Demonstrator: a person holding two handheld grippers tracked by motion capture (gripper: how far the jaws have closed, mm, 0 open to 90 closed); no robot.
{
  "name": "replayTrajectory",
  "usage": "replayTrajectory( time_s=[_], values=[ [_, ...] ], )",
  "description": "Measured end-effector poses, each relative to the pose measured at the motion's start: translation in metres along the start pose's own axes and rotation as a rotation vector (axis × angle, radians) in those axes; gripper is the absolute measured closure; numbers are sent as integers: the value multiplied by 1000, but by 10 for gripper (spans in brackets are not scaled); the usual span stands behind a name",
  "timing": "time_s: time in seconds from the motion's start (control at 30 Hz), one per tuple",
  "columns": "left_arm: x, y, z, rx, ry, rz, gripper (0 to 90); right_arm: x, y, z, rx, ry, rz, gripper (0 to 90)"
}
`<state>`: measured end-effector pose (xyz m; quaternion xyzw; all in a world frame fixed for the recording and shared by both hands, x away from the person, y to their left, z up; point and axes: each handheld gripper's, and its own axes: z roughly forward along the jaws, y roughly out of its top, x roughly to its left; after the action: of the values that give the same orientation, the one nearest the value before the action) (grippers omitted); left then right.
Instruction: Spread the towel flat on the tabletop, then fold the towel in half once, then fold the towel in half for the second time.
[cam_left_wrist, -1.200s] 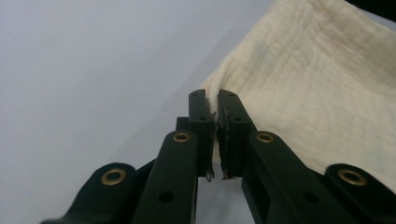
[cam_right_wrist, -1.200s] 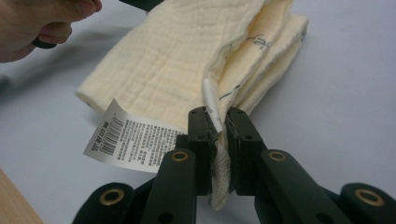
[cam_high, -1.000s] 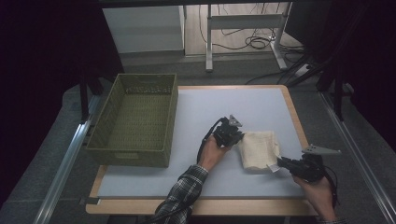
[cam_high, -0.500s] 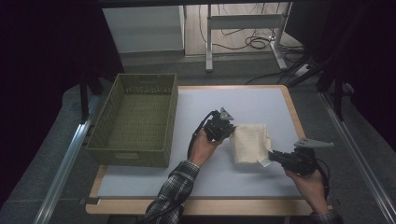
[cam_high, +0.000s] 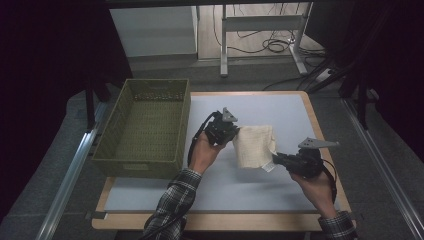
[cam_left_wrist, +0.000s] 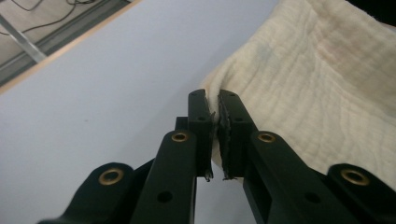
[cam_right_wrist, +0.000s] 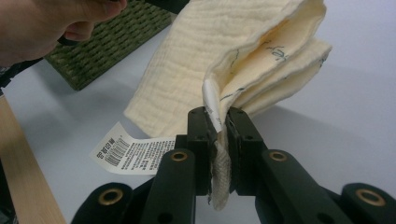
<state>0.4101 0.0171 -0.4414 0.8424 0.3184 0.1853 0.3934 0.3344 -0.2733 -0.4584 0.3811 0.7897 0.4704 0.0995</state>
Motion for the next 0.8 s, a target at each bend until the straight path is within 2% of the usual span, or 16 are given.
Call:
replayTrajectory(
  time_s=[0.3,0.8],
  values=[
    [20,1,-20,20,55,7,845,9,19,19,-8,28,-12,807],
    [49,-3,-48,22,121,-7,844,26,50,50,-5,58,-41,806]
  ],
)
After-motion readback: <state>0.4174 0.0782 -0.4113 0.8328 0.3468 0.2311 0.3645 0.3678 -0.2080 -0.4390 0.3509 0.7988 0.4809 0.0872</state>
